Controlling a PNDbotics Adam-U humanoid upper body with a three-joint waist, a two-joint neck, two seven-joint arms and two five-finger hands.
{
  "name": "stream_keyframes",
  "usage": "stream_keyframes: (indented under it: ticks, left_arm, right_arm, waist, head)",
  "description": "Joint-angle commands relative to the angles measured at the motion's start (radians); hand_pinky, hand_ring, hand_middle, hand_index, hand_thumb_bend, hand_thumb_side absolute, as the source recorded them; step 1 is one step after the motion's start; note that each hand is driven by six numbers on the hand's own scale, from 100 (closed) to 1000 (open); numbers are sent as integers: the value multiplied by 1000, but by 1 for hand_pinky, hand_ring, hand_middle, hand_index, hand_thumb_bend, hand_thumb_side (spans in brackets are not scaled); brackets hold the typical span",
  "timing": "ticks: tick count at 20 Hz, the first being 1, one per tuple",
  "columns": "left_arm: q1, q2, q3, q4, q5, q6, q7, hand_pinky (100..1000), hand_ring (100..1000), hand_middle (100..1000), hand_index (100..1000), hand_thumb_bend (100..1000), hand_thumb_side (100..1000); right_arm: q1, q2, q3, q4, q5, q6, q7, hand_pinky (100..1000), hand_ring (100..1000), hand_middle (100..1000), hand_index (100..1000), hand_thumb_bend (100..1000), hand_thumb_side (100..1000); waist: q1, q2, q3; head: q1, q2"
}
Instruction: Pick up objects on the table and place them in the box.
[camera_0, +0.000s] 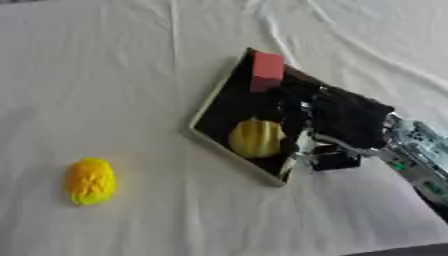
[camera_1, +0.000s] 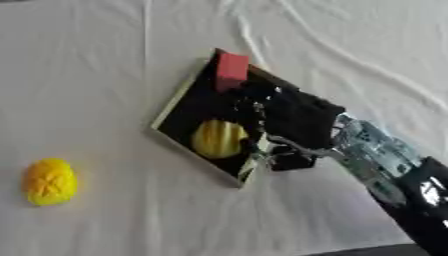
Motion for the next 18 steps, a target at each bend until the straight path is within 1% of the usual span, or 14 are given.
stream_keyframes:
  ticks: [1,2,3,6,8,9,11,13,14,15,18]
  left_arm:
    - [-2,19,2,-19,4,0,-7,749,739,684,904,100,570]
    - [-3,20,1,-19,4,0,-8,749,739,684,903,100,570]
    - [-3,21,0,-19,4,0,-10,750,739,684,903,100,570]
    - [-3,25,-3,-19,3,0,-13,750,739,685,903,100,570]
    - [-5,27,-6,-19,2,1,-16,750,739,685,903,100,569]
    - [-5,29,-8,-19,2,1,-18,750,739,685,903,100,569]
    - [-8,34,-12,-19,-1,3,-24,750,739,685,903,100,567]
    - [-11,47,-17,-19,-10,6,-32,751,739,686,902,100,559]
    - [-14,54,-19,-19,-16,8,-36,752,740,686,902,100,547]
    - [-18,63,-22,-19,-23,10,-40,753,740,686,902,100,525]
    - [-38,105,-39,-19,-61,20,-64,756,741,688,901,100,471]
  right_arm:
    - [5,-32,-39,-81,-78,22,-11,918,939,841,937,100,224]
    - [11,-36,-50,-98,-119,27,-11,918,938,840,936,100,221]
    - [17,-39,-59,-106,-165,28,-12,922,928,818,924,100,202]
    - [37,-55,-100,-113,-340,10,-32,931,922,800,915,100,204]
    - [56,-69,-138,-114,-460,-9,-49,937,912,781,900,100,246]
    - [71,-76,-158,-114,-519,-20,-52,941,907,770,892,100,281]
    - [110,-91,-202,-114,-620,-45,-48,947,905,761,884,100,315]
    - [170,-98,-254,-114,-690,-68,-43,951,904,758,880,100,347]
    - [199,-99,-279,-114,-711,-82,-48,952,903,753,875,100,373]
    - [227,-98,-297,-114,-732,-102,-53,959,902,747,866,100,418]
    - [336,-71,-357,-114,-804,-181,-88,973,903,738,849,100,470]
  waist:
    - [-2,-29,-4]
    - [-3,-31,-5]
    - [-5,-34,-7]
    - [-8,-44,-18]
    - [-10,-50,-22]
    - [-11,-53,-24]
    - [-13,-57,-28]
    - [-13,-59,-36]
    - [-13,-60,-38]
    - [-12,-61,-40]
    - [-6,-61,-46]
  head:
    - [1,-3]
    - [2,-2]
    - [4,0]
    - [15,4]
    - [24,6]
    - [29,6]
    - [39,7]
    - [52,9]
    - [56,9]
    - [58,10]
    - [69,11]
